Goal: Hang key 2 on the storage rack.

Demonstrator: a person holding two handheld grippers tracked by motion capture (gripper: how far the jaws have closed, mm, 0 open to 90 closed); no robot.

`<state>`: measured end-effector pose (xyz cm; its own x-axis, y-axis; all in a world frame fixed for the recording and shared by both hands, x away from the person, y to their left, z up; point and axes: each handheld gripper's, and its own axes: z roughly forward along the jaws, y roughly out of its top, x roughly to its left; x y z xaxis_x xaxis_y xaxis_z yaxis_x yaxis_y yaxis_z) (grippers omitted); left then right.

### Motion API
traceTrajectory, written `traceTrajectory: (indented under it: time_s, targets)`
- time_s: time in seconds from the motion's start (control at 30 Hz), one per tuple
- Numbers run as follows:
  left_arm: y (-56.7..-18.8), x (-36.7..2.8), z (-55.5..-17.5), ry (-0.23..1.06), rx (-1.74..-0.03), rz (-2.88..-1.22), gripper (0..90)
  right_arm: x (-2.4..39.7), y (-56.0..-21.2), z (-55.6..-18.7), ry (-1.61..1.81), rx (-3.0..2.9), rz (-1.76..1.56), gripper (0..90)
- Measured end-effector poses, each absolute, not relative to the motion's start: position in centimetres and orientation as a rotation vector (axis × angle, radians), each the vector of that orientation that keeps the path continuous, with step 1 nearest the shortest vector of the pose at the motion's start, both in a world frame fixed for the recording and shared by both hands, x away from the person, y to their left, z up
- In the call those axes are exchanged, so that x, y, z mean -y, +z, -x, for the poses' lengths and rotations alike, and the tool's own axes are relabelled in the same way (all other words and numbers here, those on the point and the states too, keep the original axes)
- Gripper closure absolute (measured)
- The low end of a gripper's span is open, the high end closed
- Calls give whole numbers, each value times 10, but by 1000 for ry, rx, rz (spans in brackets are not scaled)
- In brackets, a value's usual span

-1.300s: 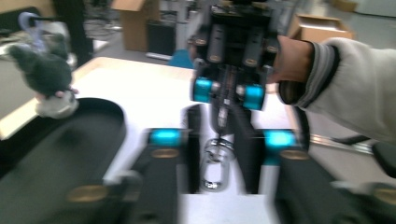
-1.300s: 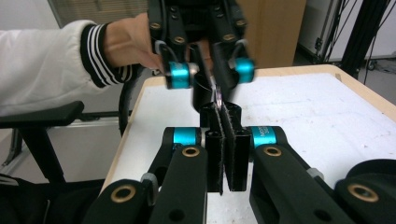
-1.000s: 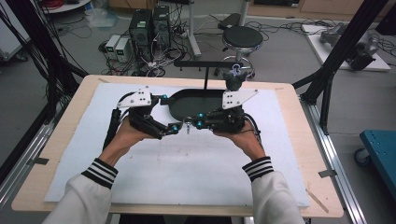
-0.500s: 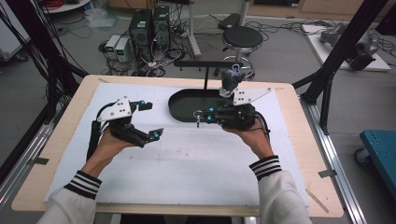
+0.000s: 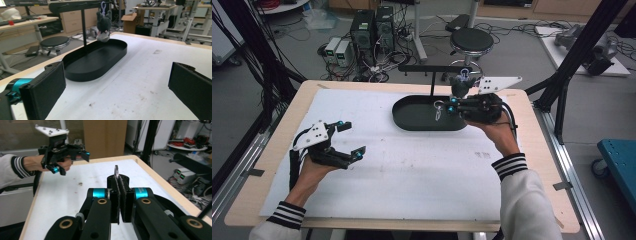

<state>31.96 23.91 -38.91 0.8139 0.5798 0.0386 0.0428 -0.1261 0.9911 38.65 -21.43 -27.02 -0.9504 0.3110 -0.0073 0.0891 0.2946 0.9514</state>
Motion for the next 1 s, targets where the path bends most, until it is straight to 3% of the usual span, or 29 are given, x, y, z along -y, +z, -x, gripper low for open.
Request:
traceTrajectory:
  time_s: [1.0]
  targets:
    - [-442, -274, -297, 554, -571, -1569, 17, 239, -222, -450, 1518, -2428, -469, 887]
